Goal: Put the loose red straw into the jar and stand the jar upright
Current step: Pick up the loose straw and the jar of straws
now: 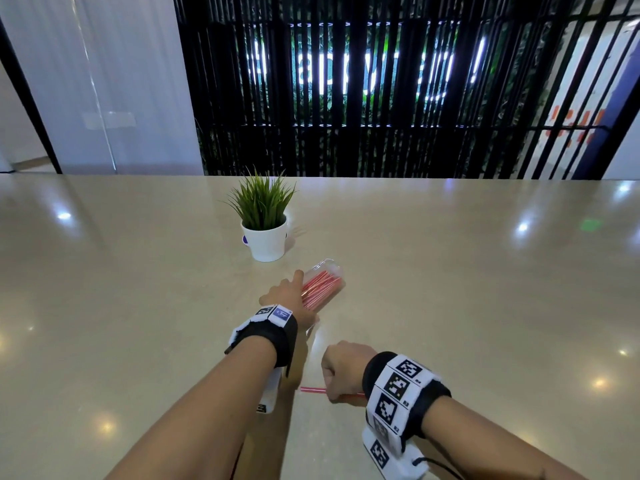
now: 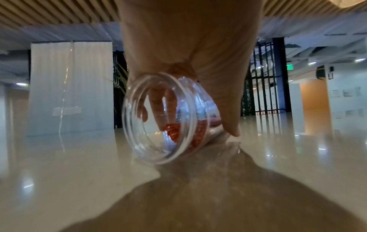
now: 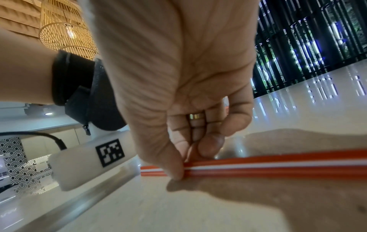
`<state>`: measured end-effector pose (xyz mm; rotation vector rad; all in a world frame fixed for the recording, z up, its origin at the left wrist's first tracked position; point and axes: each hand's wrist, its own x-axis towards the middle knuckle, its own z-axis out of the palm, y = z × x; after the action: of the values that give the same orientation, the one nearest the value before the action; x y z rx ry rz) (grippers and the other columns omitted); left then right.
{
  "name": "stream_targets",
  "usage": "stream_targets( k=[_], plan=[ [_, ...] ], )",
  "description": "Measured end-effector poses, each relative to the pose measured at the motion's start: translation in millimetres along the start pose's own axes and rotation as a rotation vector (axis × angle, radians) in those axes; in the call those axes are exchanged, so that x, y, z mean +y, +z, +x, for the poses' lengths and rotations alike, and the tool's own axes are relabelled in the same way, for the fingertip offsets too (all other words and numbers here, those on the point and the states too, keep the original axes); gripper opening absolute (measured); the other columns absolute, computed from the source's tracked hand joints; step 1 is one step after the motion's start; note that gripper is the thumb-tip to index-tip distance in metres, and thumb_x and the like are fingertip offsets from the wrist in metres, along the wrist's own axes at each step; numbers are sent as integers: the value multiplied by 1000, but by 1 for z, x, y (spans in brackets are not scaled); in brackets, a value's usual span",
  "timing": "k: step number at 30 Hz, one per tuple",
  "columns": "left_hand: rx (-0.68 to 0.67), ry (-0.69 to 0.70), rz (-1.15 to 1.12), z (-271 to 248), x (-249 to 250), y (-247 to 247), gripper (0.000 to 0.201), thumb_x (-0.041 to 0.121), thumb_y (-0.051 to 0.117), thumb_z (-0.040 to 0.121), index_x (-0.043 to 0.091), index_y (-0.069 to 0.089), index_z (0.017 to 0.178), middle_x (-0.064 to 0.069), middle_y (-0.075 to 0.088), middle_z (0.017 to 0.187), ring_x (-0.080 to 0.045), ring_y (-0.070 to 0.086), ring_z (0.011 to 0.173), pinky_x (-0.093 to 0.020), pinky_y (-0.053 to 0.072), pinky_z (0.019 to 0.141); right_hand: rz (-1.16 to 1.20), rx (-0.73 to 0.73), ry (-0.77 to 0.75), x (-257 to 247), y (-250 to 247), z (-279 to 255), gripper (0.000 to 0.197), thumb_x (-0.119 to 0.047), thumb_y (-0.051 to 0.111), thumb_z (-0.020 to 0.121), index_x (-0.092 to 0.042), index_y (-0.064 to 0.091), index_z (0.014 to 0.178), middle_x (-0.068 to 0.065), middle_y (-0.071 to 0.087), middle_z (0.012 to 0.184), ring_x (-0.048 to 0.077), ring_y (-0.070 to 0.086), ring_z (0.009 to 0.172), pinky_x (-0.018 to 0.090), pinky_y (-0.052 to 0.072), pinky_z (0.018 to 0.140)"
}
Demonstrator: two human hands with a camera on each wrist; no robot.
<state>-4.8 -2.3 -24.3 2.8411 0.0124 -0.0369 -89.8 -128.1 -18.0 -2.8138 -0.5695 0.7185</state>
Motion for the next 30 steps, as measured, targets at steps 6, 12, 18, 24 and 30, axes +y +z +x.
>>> stream_targets(
  k=[6, 12, 18, 24, 30],
  plan=[
    [-182, -83, -128, 2, -8, -15, 106, 41, 74, 66, 26, 6, 146, -17, 35, 137, -37, 45, 123, -42, 40, 97, 60, 27, -12, 5, 2, -2, 21, -12, 64, 70, -18, 49, 58, 6, 62, 79, 24, 61, 76, 35, 53, 72],
    [-203, 27, -168, 4, -15, -12, 91, 56, 46, 83, 20, -10, 145, -27, 39, 137, -40, 47, 120, -43, 38, 100, 97, 10, -34, 13, -3, -2, 14, -10, 64, 69, -15, 53, 61, 7, 60, 79, 23, 57, 74, 33, 47, 67],
    [-172, 364, 169, -2, -10, -21, 62, 10, 36, 91, 29, 13, 146, -17, 46, 126, -33, 55, 102, -35, 41, 79, 102, 84, -2, 43, -31, -15, 12, -10, 64, 68, -15, 54, 64, 4, 58, 75, 19, 53, 71, 32, 44, 65],
    [82, 616, 708, 3, 12, -20, 65, 23, 60, 81, 9, 27, 135, -13, 29, 145, -29, 31, 130, -40, 39, 93, 155, 174, -6, 69, -61, -29, 18, -7, 60, 74, -15, 53, 60, 2, 55, 64, 12, 49, 59, 20, 36, 52],
    [-8, 675, 636, 6, 25, -7, 71, 26, 69, 71, 25, 32, 132, -11, 40, 130, -31, 39, 118, -38, 45, 77, 351, 305, -42, 77, -81, -41, 26, -3, 59, 74, -20, 52, 56, -7, 51, 58, 1, 46, 51, 10, 38, 51]
  ],
)
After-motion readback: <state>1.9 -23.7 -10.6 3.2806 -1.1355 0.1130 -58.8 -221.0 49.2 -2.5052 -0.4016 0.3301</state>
